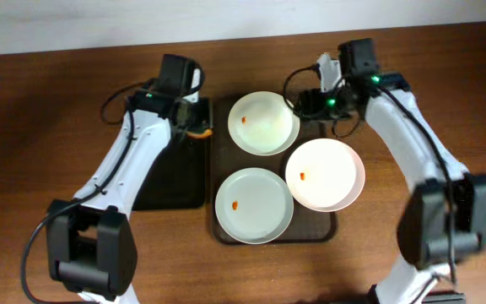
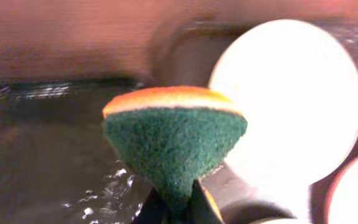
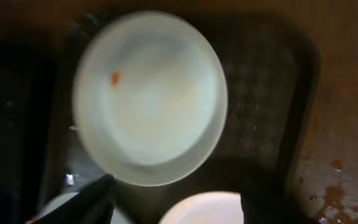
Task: Clean dirty plates on tray and stack at the side
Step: 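Scrub the held plate with the sponge in the left gripper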
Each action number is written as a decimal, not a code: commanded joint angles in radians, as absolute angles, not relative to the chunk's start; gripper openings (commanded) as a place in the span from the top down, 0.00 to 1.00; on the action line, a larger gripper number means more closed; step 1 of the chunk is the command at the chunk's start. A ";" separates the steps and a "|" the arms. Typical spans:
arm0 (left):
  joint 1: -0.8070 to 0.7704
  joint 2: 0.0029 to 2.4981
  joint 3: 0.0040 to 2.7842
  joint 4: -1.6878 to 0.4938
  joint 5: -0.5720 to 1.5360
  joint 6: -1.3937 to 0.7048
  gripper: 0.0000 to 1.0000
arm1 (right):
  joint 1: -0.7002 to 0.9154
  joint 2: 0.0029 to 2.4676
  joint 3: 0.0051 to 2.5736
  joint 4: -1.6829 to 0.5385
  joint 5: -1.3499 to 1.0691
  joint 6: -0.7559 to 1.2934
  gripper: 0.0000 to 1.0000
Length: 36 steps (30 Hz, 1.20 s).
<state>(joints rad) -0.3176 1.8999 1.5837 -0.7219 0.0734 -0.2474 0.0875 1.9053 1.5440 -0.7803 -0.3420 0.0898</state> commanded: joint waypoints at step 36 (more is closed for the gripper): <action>-0.448 2.351 1.676 -0.406 -0.330 -0.204 1.00 | 0.119 2.243 1.633 -0.781 -0.279 0.192 0.96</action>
